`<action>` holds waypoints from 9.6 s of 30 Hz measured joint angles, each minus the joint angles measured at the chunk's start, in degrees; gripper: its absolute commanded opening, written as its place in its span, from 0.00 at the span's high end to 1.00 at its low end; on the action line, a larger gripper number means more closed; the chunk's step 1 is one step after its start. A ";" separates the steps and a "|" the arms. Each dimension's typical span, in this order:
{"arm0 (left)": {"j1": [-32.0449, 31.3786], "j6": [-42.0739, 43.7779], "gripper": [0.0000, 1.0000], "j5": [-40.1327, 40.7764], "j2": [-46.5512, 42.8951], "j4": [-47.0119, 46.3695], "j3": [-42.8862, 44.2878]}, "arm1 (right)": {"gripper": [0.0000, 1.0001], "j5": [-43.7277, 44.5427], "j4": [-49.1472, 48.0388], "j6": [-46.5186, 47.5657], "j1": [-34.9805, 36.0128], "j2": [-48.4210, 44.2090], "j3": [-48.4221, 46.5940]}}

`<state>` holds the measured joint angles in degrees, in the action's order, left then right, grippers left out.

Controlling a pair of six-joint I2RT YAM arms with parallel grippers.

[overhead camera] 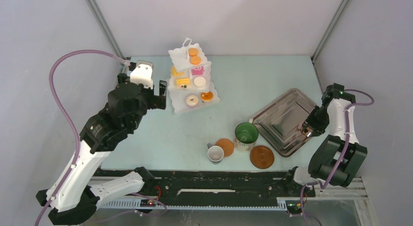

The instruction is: Serve the afternoon tea

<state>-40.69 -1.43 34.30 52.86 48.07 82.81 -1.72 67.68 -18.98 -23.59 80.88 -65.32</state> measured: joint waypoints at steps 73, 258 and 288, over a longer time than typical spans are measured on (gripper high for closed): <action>0.00 -2.21 0.02 7.10 -5.14 3.76 9.73 | 0.90 -11.45 -13.31 -4.55 63.84 34.32 -71.56; 0.79 -17.25 0.02 -14.32 17.75 24.52 25.44 | 0.88 5.40 -32.24 -2.69 74.05 26.01 -4.35; 1.44 -14.47 0.02 -15.39 10.93 21.29 17.27 | 0.77 15.28 -30.84 -3.23 54.05 51.63 -43.08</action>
<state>-39.24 -15.90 18.92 63.79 69.36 100.07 13.56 36.84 -22.22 30.46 132.51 -108.40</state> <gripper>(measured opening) 0.985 0.218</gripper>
